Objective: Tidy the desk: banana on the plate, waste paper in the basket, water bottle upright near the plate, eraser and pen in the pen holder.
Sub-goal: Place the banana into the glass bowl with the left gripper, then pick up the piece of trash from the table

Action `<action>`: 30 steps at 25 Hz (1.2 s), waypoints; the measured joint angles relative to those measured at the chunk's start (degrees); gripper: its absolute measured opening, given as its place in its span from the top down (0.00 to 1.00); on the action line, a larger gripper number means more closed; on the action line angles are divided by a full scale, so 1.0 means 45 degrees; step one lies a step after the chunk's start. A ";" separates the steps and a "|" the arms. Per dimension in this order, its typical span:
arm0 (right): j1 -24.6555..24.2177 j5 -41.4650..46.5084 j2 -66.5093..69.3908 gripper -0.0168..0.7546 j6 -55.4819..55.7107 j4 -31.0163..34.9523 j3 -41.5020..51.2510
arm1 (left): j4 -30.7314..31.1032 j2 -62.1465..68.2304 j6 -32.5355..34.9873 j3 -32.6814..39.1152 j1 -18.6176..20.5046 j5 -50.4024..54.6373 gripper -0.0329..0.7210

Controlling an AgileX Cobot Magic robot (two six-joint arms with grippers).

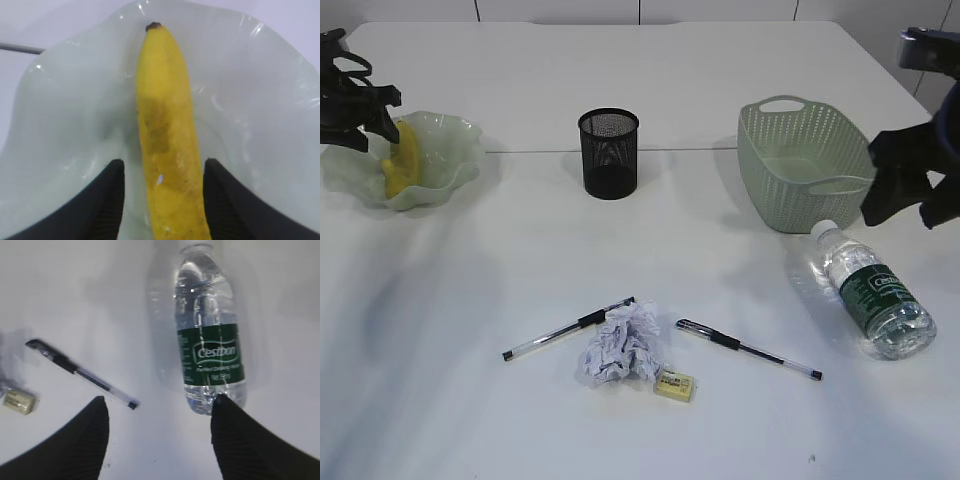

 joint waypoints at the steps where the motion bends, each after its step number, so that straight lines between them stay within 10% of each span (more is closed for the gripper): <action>1: 0.0000 0.0005 0.0000 0.35 -0.0395 0.0415 0.0000 | -0.0058 0.0000 0.0000 0.0000 0.0000 0.0000 0.48; 10: 0.0000 0.2033 0.0182 0.35 -0.3650 0.4632 0.0000 | -0.0419 -0.0840 0.0000 -0.0913 0.0029 0.0106 0.48; 30: 0.3816 -0.0032 0.3161 0.35 -0.5135 0.6937 -0.0024 | -0.0568 -0.5400 0.0000 -0.1656 0.0617 0.0912 0.48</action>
